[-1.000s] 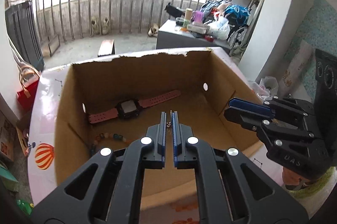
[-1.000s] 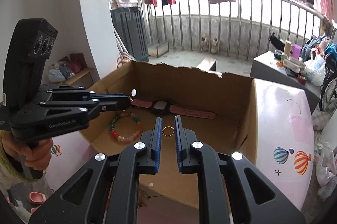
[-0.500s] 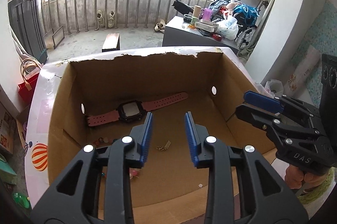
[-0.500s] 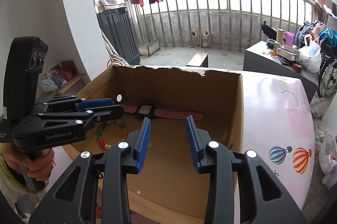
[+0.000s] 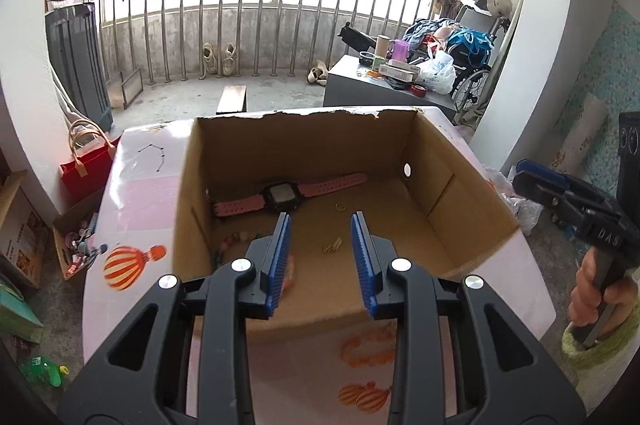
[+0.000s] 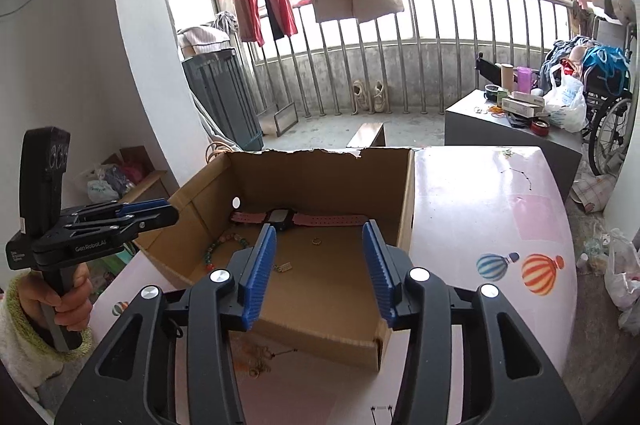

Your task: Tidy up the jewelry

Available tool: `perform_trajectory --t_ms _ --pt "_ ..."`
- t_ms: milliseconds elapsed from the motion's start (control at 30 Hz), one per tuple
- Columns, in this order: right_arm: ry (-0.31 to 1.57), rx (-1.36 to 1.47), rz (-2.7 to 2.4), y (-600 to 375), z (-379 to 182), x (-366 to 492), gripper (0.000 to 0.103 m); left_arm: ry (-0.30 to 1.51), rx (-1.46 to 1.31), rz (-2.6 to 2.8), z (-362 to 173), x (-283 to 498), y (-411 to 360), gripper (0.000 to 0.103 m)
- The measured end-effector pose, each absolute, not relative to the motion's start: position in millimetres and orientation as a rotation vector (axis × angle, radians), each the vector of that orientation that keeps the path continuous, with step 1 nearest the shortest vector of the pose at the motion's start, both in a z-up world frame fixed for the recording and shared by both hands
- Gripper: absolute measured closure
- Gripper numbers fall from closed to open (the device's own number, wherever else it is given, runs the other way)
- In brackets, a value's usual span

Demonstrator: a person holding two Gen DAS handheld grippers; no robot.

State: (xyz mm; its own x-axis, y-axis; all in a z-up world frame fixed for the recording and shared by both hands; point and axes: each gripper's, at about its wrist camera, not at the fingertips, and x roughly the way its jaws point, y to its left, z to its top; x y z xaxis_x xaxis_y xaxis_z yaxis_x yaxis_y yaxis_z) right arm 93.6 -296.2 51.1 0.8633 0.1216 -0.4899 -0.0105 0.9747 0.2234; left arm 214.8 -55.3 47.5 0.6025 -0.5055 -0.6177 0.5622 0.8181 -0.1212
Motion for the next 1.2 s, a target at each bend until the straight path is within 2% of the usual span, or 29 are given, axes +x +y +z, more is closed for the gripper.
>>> perform_trajectory --t_ms 133,467,600,700,800,1200 --pt "0.516 0.208 0.059 -290 53 71 0.053 0.658 0.09 -0.6 48 187 -34 0.07" --pt "0.572 0.176 0.022 -266 31 39 0.039 0.662 0.099 -0.515 32 146 -2 0.069" --pt "0.614 0.137 -0.001 -249 21 35 0.027 0.693 0.11 -0.511 17 137 -2 0.064" --pt "0.616 0.095 -0.008 -237 21 34 0.014 0.731 0.114 -0.513 4 133 -4 0.063" --pt "0.596 0.038 -0.018 -226 27 33 0.007 0.758 0.129 -0.509 -7 129 -5 0.06" --pt "0.588 -0.028 -0.092 -210 35 40 0.006 0.773 0.121 -0.467 -14 132 6 0.057"
